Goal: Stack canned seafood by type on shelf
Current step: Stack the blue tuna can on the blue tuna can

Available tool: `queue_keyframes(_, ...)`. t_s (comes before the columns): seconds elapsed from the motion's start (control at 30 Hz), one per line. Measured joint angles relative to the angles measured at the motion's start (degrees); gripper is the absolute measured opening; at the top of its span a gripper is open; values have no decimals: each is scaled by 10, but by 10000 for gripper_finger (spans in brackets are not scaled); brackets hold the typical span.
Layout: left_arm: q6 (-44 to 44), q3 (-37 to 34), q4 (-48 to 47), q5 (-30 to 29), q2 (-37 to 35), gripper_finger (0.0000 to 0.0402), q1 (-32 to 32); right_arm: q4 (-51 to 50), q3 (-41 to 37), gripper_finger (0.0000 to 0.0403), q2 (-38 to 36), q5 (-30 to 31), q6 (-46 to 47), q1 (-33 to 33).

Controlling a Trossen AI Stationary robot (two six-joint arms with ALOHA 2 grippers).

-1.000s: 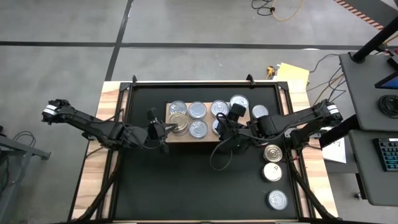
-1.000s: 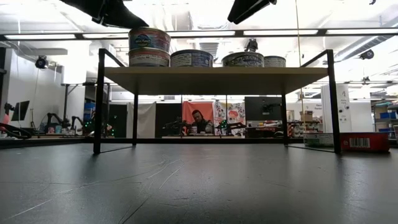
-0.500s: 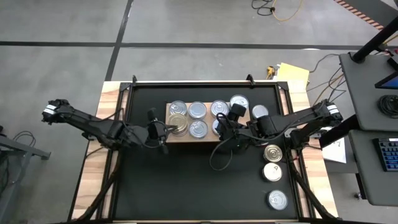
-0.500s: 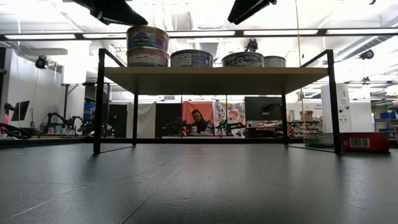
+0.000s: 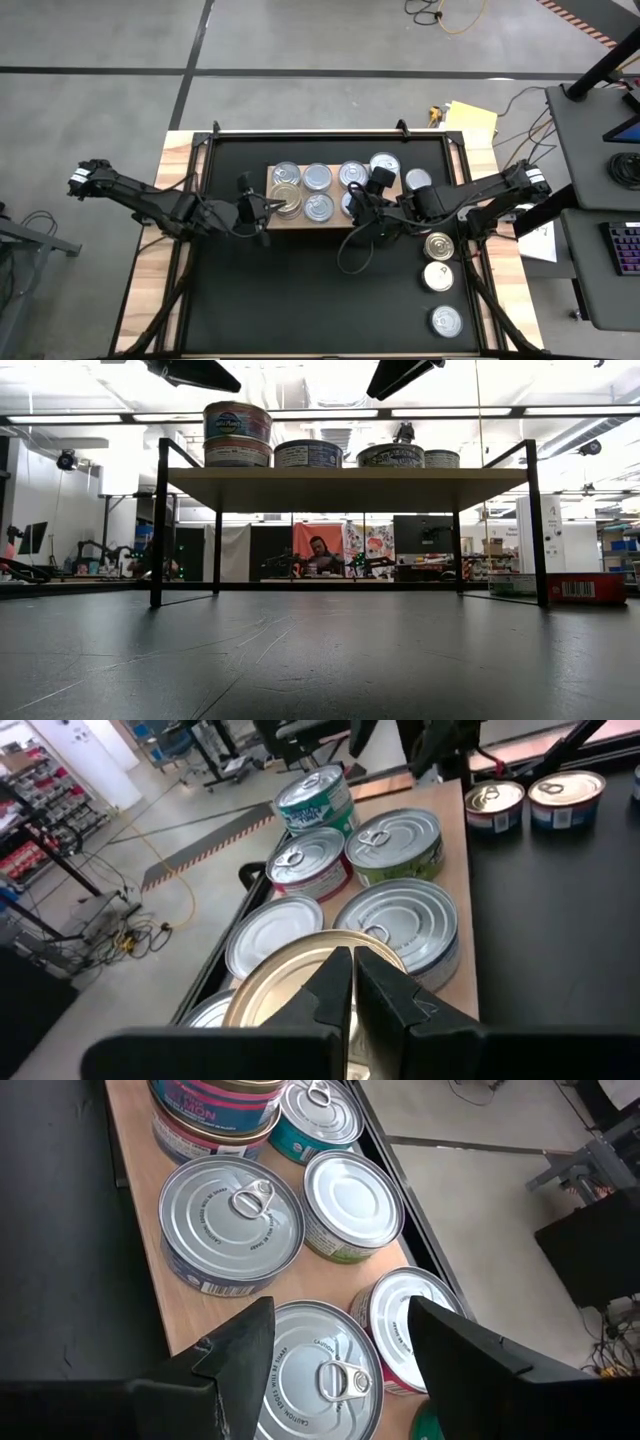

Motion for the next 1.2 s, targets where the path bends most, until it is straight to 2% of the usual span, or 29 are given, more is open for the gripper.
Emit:
queue_keyframes(0.5,30,0,-10,-1,0,0,19,0,-11,219,0,0,-1,0)
queue_keyframes(0.57,30,0,-11,23,0,0,30,0,-13,219,0,0,-1,0)
queue_keyframes(0.63,24,9,-29,85,0,0,45,0,-14,219,0,1,-1,0)
queue_keyframes(0.7,11,24,-53,121,1,0,58,0,-14,219,0,1,-1,0)
queue_keyframes(0.9,-2,64,-130,117,1,0,80,0,-14,219,0,1,-1,0)
queue_keyframes(1.2,-19,57,-163,123,1,0,86,0,-14,219,0,1,-1,0)
